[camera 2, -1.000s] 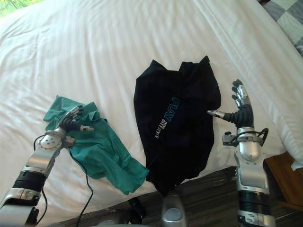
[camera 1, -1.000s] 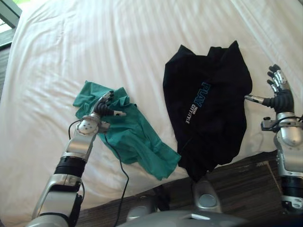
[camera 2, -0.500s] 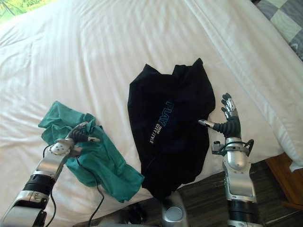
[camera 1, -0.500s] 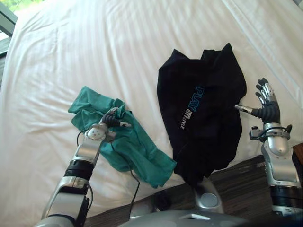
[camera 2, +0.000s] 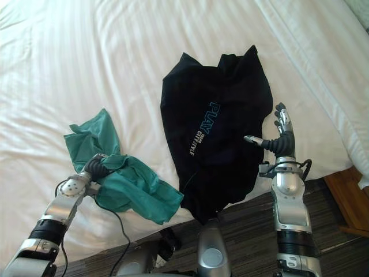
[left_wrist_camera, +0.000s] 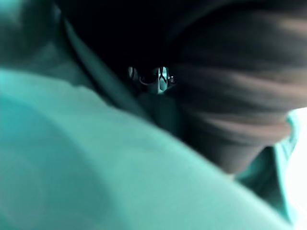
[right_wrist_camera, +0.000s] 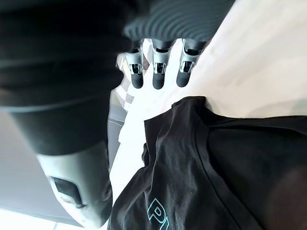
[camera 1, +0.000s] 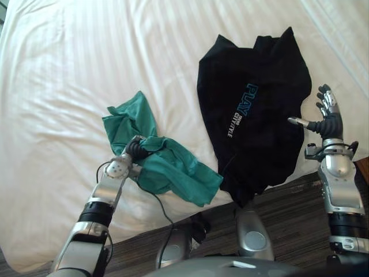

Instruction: Tidy the bed and pick cloth on bed and put in laundry

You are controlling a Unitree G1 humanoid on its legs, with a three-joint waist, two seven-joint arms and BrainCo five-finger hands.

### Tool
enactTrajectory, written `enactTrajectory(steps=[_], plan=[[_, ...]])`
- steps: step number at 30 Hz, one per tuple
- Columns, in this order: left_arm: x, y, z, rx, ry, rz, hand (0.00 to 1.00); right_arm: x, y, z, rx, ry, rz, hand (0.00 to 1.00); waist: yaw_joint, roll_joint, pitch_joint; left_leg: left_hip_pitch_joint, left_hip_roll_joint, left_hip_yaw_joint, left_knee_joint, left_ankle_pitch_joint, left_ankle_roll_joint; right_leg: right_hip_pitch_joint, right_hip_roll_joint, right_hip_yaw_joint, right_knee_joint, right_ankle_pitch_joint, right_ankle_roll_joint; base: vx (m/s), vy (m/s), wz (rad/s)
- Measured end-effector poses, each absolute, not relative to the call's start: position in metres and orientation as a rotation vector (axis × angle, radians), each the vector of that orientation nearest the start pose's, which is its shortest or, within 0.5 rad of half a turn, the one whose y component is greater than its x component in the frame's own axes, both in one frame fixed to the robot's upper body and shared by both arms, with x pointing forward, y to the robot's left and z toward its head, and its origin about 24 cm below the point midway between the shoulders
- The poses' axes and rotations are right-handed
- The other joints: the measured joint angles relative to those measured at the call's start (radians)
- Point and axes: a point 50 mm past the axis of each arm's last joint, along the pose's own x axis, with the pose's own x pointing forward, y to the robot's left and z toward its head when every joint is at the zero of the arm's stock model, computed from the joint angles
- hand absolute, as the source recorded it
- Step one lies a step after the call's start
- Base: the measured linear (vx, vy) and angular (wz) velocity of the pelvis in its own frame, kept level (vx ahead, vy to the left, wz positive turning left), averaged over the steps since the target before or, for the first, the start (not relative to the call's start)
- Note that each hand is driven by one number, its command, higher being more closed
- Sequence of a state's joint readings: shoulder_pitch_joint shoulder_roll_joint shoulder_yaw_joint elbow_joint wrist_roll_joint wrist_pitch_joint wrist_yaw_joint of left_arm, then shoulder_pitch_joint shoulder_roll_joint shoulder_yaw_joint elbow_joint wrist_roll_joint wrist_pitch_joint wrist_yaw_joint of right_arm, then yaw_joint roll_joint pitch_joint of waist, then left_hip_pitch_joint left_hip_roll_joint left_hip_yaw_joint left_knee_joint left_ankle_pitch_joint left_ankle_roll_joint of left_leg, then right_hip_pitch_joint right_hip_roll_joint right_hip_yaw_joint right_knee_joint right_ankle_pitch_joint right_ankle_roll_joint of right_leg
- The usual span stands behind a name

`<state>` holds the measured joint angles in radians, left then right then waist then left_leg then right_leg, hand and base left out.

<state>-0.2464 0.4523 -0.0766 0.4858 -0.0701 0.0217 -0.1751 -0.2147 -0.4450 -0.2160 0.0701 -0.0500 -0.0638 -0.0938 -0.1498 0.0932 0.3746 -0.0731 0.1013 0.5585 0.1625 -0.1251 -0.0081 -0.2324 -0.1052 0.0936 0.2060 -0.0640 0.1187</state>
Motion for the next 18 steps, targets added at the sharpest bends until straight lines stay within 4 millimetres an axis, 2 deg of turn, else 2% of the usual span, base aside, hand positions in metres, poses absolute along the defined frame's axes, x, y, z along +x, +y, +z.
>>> enactTrajectory(steps=[4, 9, 11, 14, 18], plan=[[0.288, 0.239, 0.025, 0.314, 0.232, -0.154, 1.00, 0.298, -0.270, 0.139, -0.467, -0.256, -0.296, 0.00, 0.008, -0.003, 0.017, -0.046, 0.001, -0.045, 0.020, 0.001, 0.004, 0.000, -0.006, -0.031, -0.030, 0.017, 0.001, 0.00, 0.012, 0.32], [0.288, 0.238, 0.039, 0.181, 0.149, -0.208, 1.00, 0.311, -0.283, 0.154, -0.550, -0.233, -0.332, 0.00, 0.060, -0.004, 0.048, -0.110, 0.014, -0.116, 0.057, 0.002, 0.005, -0.002, 0.001, -0.082, -0.063, 0.035, -0.009, 0.01, -0.006, 0.28], [0.282, 0.242, 0.043, 0.140, 0.122, -0.212, 1.00, 0.320, -0.289, 0.168, -0.568, -0.241, -0.360, 0.00, 0.072, -0.005, 0.057, -0.140, 0.020, -0.140, 0.072, 0.002, 0.005, -0.012, 0.005, -0.099, -0.067, 0.037, -0.012, 0.02, -0.020, 0.24], [0.277, 0.244, 0.045, 0.106, 0.101, -0.229, 1.00, 0.331, -0.300, 0.183, -0.604, -0.216, -0.385, 0.00, 0.109, -0.005, 0.060, -0.183, 0.022, -0.183, 0.088, 0.002, 0.005, -0.040, 0.010, -0.105, -0.066, 0.039, -0.014, 0.00, -0.014, 0.05], [0.273, 0.244, 0.051, 0.063, 0.032, -0.230, 1.00, 0.338, -0.308, 0.186, -0.618, -0.138, -0.365, 0.00, 0.137, 0.002, 0.070, -0.232, 0.028, -0.217, 0.105, 0.001, 0.005, -0.075, 0.014, -0.125, -0.064, 0.040, -0.017, 0.01, -0.011, 0.12]])
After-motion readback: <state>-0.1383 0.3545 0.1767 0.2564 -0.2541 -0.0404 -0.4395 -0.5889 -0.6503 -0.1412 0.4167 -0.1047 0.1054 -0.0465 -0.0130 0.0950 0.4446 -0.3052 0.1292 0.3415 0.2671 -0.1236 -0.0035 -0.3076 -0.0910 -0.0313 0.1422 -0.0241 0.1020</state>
